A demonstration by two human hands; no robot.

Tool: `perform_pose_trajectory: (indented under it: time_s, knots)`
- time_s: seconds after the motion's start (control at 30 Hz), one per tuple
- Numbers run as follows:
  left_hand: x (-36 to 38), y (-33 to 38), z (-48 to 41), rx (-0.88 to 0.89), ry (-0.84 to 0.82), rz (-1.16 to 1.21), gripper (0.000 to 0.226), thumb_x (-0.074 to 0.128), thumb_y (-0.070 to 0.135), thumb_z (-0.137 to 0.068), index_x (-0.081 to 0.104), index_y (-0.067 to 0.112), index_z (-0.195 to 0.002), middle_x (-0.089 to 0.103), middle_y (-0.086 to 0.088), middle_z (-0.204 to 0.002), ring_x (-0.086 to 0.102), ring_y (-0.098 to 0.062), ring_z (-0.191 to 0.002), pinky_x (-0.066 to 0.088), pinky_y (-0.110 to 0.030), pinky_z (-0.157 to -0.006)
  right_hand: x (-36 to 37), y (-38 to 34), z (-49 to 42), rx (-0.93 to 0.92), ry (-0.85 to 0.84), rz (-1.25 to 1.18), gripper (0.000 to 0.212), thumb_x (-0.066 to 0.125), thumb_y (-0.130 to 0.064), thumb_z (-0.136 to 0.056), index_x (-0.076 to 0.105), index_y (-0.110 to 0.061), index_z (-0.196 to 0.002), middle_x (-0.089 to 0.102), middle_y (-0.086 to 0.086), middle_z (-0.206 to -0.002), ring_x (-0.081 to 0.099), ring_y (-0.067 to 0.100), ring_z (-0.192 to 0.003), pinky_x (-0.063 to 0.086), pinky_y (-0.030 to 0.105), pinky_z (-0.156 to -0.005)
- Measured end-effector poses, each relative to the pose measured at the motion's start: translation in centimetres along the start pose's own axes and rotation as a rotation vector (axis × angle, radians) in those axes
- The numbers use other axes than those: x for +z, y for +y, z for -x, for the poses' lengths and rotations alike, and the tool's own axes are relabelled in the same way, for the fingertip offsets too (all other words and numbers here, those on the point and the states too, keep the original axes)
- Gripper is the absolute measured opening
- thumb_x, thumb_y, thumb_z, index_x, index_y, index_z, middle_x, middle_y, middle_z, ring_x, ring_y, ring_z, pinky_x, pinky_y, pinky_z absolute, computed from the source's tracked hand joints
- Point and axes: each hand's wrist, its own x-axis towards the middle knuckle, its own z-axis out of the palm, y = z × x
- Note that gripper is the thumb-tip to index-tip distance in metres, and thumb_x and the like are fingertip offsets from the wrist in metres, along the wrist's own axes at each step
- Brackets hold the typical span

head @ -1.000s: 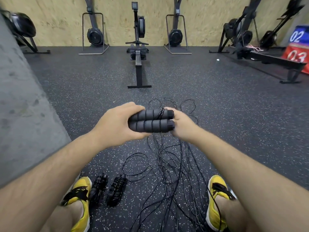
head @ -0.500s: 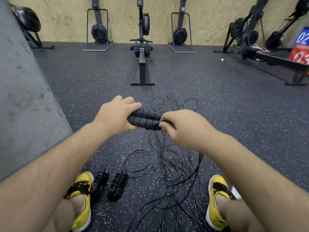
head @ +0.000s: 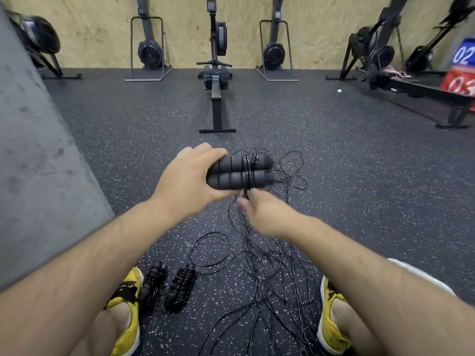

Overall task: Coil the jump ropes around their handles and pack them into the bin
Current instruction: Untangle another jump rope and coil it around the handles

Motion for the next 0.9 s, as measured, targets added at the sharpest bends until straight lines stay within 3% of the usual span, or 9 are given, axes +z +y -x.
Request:
perform_pose_trajectory:
  time_s: [0.1, 0.27, 0.4, 0.53, 0.67, 0.73, 0.77, 0.83, 0.9]
  knots:
    - [0.8, -1.3, -0.6, -0.067, -0.019, -0.189, 0.055, 0.08, 0.051, -0.07, 0.059, 0.026, -0.115, 0.054, 0.006, -0.1, 0.04, -0.021, -0.083, 0.052, -0.045, -0.071, 0.8, -1.8, 1.4, -0.001, -0.02, -0.028, 0.02, 0.039, -0.025, -0.106, 0.049, -0.009, -0.109, 0.062, 0.013, -0.113, 0.059, 0.03, -0.098, 0.036, 0.03, -0.074]
    - [1.3, -2.3, -0.6, -0.07, -0.119, -0.315, 0.053, 0.076, 0.054, -0.074, 0.058, 0.026, -0.115, 0.054, 0.006, -0.106, 0.044, -0.024, -0.091, 0.049, -0.037, -0.06, -3.7, -3.3, 4.9, -0.082, 0.059, 0.091, 0.022, 0.04, -0.034, -0.105, 0.047, -0.022, -0.087, 0.056, -0.004, -0.084, 0.052, 0.017, -0.072, 0.033, 0.03, -0.054]
    - [1.6, -1.7, 0.2, 0.105, -0.256, -0.307, 0.055, 0.075, 0.058, -0.075, 0.055, 0.033, -0.118, 0.052, 0.011, -0.107, 0.042, -0.019, -0.091, 0.051, -0.036, -0.061, -7.0, -1.9, 4.8, -0.161, 0.22, 0.292, 0.019, 0.047, -0.04, -0.101, 0.06, -0.027, -0.096, 0.063, -0.007, -0.089, 0.055, 0.02, -0.085, 0.046, 0.033, -0.072]
    - [1.1, 0.0, 0.8, 0.253, -0.331, -0.042, 0.06, 0.072, 0.066, -0.073, 0.057, 0.031, -0.119, 0.05, 0.014, -0.099, 0.044, -0.017, -0.084, 0.045, -0.035, -0.076, -8.0, 1.6, 2.5, -0.175, 0.259, 0.107, 0.013, 0.06, -0.043, -0.095, 0.067, -0.033, -0.096, 0.065, -0.014, -0.081, 0.054, 0.009, -0.077, 0.042, 0.03, -0.069]
    - [-0.5, 1.4, 0.9, 0.169, -0.37, 0.166, 0.056, 0.085, 0.05, -0.07, 0.056, 0.031, -0.114, 0.047, 0.018, -0.094, 0.048, -0.006, -0.088, 0.039, -0.019, -0.078, -5.4, 3.6, 1.1, -0.113, 0.258, -0.192, 0.017, 0.054, -0.028, -0.1, 0.057, -0.03, -0.083, 0.061, -0.013, -0.074, 0.057, 0.008, -0.071, 0.047, 0.029, -0.07]
    - [-0.8, 1.5, 1.0, 0.119, -0.359, 0.207, 0.047, 0.084, 0.037, -0.072, 0.058, 0.03, -0.11, 0.05, 0.014, -0.093, 0.051, -0.004, -0.088, 0.043, -0.022, -0.08, -3.1, 2.8, 1.1, -0.07, 0.111, -0.238, 0.024, 0.051, -0.009, -0.1, 0.057, -0.03, -0.09, 0.061, -0.011, -0.085, 0.058, 0.004, -0.077, 0.051, 0.023, -0.076]
    - [-0.7, 1.4, 0.9, 0.081, -0.32, 0.203, 0.044, 0.082, 0.033, -0.072, 0.059, 0.03, -0.109, 0.051, 0.013, -0.093, 0.053, -0.007, -0.088, 0.046, -0.028, -0.081, -1.7, 2.1, 0.7, -0.028, 0.042, -0.217, 0.021, 0.046, -0.004, -0.101, 0.06, -0.02, -0.101, 0.063, -0.003, -0.096, 0.06, 0.009, -0.086, 0.051, 0.022, -0.083]
    - [-0.2, 0.8, 0.5, 0.0, -0.209, 0.125, 0.044, 0.079, 0.029, -0.071, 0.06, 0.029, -0.111, 0.054, 0.009, -0.094, 0.055, -0.016, -0.09, 0.048, -0.036, -0.081, 0.6, 0.8, 0.5, -0.009, 0.019, -0.134, 0.023, 0.039, -0.012, -0.105, 0.055, -0.007, -0.12, 0.062, 0.012, -0.116, 0.058, 0.025, -0.102, 0.047, 0.03, -0.095]
    - [0.5, 0.0, 0.0, -0.043, -0.138, -0.003, 0.047, 0.077, 0.027, -0.072, 0.061, 0.024, -0.116, 0.055, 0.002, -0.099, 0.056, -0.026, -0.092, 0.046, -0.038, -0.081, 2.0, -0.6, 1.1, -0.053, 0.014, -0.104, 0.021, 0.038, -0.023, -0.106, 0.049, -0.009, -0.119, 0.061, 0.009, -0.111, 0.056, 0.021, -0.093, 0.043, 0.032, -0.089]
